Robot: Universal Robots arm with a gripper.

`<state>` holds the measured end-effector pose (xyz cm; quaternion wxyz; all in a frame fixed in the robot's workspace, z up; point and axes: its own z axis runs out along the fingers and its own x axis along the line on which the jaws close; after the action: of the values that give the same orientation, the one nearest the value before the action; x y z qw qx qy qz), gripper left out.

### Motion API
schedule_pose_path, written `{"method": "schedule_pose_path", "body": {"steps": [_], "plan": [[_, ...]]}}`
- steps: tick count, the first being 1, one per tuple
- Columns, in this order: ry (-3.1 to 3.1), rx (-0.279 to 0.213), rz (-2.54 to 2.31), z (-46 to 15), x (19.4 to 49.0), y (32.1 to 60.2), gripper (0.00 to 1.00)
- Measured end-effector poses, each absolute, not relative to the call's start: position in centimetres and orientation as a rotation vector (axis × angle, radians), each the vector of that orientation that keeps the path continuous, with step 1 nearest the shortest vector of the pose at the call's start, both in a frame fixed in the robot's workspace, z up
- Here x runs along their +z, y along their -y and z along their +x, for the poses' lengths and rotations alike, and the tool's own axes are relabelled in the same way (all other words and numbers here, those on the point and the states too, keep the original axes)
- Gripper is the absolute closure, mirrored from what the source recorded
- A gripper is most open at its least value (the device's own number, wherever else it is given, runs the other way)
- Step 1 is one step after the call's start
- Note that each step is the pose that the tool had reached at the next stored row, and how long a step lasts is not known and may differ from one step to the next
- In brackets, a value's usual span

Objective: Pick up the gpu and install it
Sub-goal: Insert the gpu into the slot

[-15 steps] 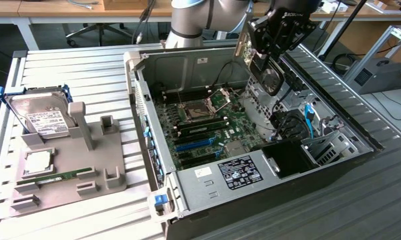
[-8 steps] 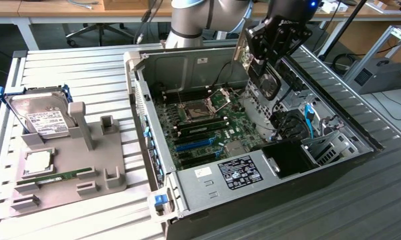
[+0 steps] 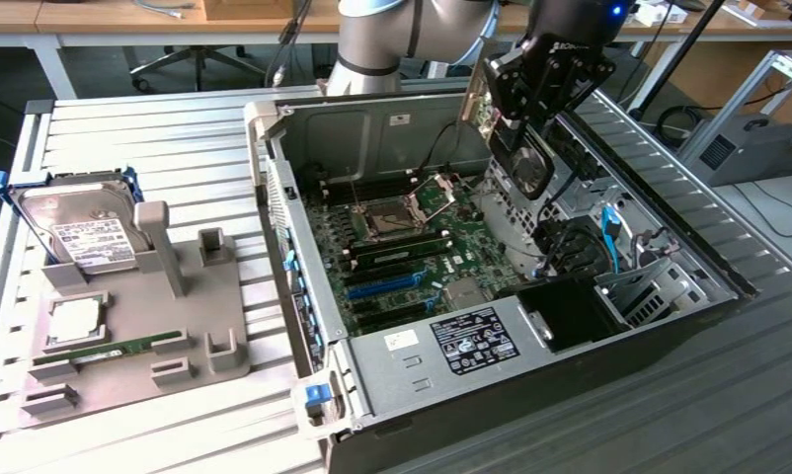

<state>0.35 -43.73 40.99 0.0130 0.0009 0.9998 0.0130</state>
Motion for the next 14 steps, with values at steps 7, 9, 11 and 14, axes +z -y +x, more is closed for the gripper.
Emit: {"method": "schedule_pose_path", "body": {"steps": [7,9,11,14], "plan": [[-3.115,0.040,0.002,0.35,40.99,43.73,0.73],[-3.115,0.040,-0.006,0.35,40.99,43.73,0.73],[-3.115,0.040,-0.025,0.35,40.99,43.73,0.73],[-3.115,0.038,-0.061,0.35,40.98,43.73,0.73]]}}
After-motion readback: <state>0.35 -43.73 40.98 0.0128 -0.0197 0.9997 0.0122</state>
